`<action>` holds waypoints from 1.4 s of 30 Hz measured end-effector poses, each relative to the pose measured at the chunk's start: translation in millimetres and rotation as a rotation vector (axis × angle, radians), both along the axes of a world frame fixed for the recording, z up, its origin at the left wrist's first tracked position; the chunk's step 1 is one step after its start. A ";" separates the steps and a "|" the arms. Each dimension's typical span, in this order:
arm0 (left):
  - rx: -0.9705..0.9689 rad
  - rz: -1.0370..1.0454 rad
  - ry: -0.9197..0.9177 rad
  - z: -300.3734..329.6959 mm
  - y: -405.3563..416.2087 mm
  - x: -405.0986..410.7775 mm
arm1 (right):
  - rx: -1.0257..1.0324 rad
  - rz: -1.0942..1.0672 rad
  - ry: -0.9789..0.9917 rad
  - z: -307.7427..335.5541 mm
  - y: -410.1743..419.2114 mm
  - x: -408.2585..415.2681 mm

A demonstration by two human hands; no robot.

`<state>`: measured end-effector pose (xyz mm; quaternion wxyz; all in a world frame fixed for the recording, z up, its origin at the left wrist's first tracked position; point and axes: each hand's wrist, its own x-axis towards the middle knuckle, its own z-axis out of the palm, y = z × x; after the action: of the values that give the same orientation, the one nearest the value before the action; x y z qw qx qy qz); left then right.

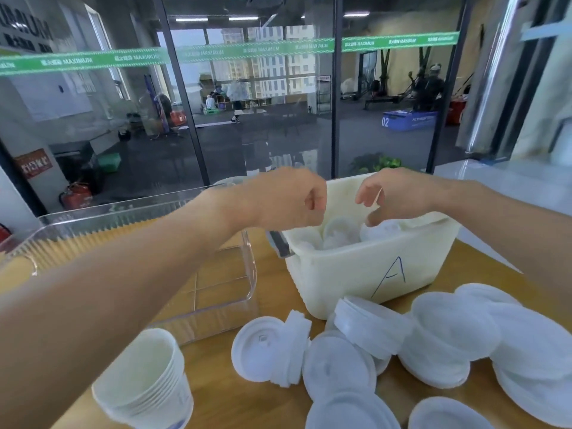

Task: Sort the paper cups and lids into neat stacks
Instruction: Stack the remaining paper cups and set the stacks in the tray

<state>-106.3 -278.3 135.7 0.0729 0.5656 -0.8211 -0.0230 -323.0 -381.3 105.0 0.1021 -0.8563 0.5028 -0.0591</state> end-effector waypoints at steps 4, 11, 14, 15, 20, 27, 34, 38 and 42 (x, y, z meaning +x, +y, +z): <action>0.167 -0.086 -0.116 -22.3 -37.6 -28.8 | 0.081 -0.011 0.133 -10.3 -12.4 -10.5; 0.297 -0.085 -0.266 -53.0 -67.5 -53.2 | 0.183 -0.030 0.318 -31.6 -30.7 -14.7; 0.315 -0.047 -0.276 -61.9 -72.1 -49.2 | 0.160 -0.041 0.361 -34.1 -34.9 -12.8; 0.308 -0.035 -0.275 -64.4 -73.8 -46.8 | 0.155 -0.044 0.382 -34.4 -35.3 -12.1; 0.254 -0.035 -0.277 -66.7 -76.4 -42.4 | 0.162 -0.047 0.339 -34.6 -31.4 -12.7; 0.189 -0.066 -0.212 -61.4 -71.5 -37.9 | 0.100 -0.069 0.182 -34.3 -27.7 -15.2; 0.082 -0.083 -0.046 -21.4 -44.1 -27.7 | -0.052 -0.054 -0.064 -12.7 -3.9 -19.0; 0.015 -0.086 0.088 7.3 -5.8 -21.4 | -0.175 -0.041 -0.353 12.1 34.1 -29.7; -0.034 -0.104 0.118 21.6 44.9 -15.3 | -0.248 -0.031 -0.561 24.1 83.4 -46.7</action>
<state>-121.5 -233.4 157.3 0.1295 0.5186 -0.8439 -0.0459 -369.8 -297.9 129.1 0.1307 -0.8047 0.4572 -0.3555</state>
